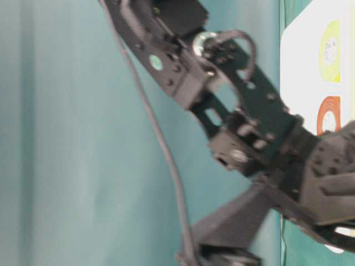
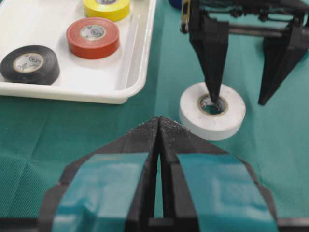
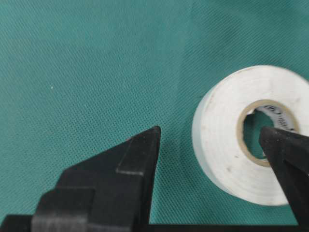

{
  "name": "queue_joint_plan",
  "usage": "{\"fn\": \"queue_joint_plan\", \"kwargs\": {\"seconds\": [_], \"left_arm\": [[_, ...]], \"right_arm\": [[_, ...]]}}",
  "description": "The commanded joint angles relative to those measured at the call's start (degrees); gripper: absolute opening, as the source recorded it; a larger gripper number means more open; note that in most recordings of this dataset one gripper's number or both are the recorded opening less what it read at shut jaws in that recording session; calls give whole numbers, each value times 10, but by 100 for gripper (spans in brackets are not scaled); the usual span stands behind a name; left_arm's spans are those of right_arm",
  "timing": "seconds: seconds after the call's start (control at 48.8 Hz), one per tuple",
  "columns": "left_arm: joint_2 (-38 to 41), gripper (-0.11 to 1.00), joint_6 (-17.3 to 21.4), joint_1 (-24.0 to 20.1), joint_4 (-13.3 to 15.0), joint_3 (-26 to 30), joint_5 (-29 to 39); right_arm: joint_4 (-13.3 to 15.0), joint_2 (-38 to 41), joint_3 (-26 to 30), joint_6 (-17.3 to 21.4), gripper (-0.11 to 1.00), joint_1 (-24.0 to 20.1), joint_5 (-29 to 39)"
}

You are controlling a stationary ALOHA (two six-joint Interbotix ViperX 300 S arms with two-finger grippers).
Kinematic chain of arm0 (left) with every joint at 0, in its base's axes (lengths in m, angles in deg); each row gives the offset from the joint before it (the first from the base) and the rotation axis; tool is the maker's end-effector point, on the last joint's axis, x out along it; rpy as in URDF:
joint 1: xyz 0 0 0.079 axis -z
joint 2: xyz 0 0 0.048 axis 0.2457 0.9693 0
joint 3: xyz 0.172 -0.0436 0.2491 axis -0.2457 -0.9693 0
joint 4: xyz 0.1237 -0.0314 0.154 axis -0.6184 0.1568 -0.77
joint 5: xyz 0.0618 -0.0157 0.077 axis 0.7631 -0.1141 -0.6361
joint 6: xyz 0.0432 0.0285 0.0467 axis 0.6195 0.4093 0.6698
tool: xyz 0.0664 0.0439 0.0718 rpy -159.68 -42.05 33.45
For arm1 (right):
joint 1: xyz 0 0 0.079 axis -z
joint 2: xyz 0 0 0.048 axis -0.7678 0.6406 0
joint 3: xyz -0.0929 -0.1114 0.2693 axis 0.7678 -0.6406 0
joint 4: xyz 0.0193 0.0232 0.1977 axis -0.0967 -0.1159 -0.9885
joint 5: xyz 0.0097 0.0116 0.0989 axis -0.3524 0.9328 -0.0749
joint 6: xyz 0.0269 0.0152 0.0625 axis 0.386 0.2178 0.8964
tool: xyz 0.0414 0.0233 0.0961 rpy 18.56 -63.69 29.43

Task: Put the tape into the white case with the right arm.
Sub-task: 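Move the right gripper down to the white tape roll at front, then insert the right gripper into the white roll's hole and close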

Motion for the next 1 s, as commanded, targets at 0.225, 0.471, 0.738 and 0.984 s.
{"fn": "queue_joint_plan", "kwargs": {"seconds": [0.225, 0.471, 0.738, 0.984], "left_arm": [[5, 0, 0, -2, 0, 7, -5], [4, 0, 0, -2, 0, 7, -5], [4, 0, 0, -2, 0, 6, -6], [5, 0, -1, -2, 0, 7, -5]], "right_arm": [[0, 4, 30, 3, 50, -2, 0], [0, 4, 31, 7, 47, -1, 7], [3, 4, 37, 14, 3, 2, 30], [4, 4, 38, 12, 2, 2, 44]]}}
